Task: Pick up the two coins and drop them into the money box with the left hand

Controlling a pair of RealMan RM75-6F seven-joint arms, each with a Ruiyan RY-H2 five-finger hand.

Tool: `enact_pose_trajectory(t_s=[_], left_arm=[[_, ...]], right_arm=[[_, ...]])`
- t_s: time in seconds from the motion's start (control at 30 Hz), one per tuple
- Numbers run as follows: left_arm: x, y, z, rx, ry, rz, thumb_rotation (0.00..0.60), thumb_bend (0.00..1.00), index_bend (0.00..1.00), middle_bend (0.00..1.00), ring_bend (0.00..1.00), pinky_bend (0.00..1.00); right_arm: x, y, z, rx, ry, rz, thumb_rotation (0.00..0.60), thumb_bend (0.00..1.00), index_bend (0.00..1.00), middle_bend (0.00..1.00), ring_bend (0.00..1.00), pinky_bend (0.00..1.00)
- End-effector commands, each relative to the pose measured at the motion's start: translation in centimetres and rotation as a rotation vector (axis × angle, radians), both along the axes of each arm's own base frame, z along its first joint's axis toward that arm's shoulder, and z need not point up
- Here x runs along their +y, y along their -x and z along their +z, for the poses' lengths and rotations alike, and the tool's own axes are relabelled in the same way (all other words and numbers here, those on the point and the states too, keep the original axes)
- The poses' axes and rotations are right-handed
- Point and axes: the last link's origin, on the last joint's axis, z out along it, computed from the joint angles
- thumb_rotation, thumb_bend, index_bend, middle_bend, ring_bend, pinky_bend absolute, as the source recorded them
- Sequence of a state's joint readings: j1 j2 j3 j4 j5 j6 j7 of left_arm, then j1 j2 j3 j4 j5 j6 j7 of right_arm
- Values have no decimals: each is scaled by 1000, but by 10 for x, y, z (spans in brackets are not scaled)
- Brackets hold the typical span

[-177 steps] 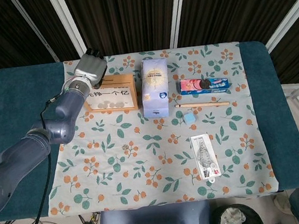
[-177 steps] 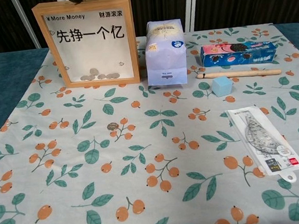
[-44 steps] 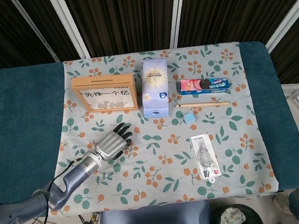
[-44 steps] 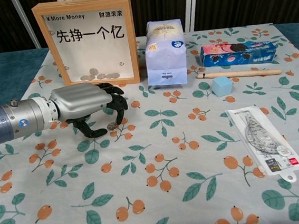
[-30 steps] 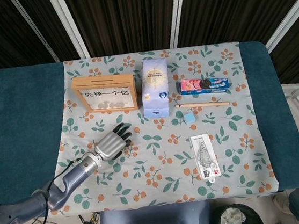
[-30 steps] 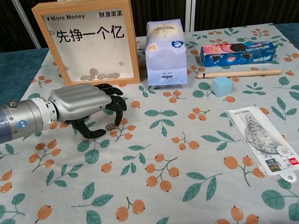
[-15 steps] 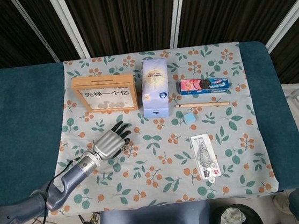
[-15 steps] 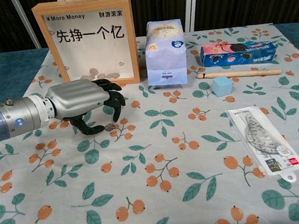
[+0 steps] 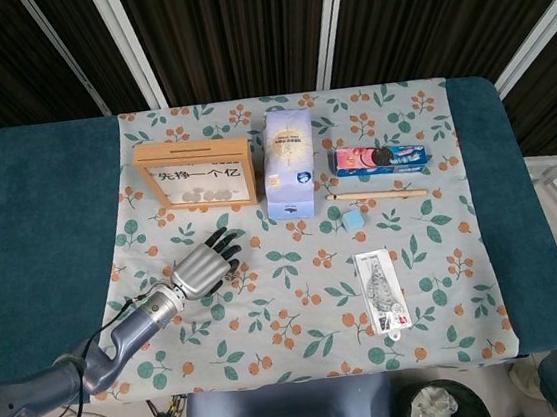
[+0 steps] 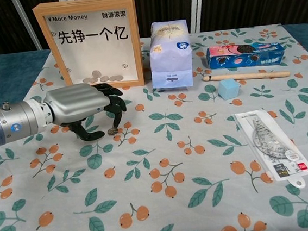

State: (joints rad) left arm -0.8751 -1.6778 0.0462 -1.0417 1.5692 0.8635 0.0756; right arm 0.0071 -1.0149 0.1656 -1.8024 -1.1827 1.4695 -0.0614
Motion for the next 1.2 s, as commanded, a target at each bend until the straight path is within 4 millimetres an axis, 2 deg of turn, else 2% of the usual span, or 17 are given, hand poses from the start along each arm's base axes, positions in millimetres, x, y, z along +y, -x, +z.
enact_pose_trajectory(t_s=[0.03, 0.83, 1.2], left_arm=[[0, 0, 0, -2, -1, 4, 600, 380, 431, 174, 0, 0], [-4, 5, -7, 43, 15, -27, 600, 380, 436, 174, 0, 0], [-3, 3, -11, 48, 5, -51, 600, 383, 509, 184, 0, 0]], right_arm=[[0, 0, 0, 0, 0, -1, 600, 440, 146, 69, 10, 0], [0, 0, 0, -2, -1, 0, 600, 440, 146, 69, 10, 0], [0, 1, 1, -6, -5, -6, 600, 439, 145, 69, 10, 0]])
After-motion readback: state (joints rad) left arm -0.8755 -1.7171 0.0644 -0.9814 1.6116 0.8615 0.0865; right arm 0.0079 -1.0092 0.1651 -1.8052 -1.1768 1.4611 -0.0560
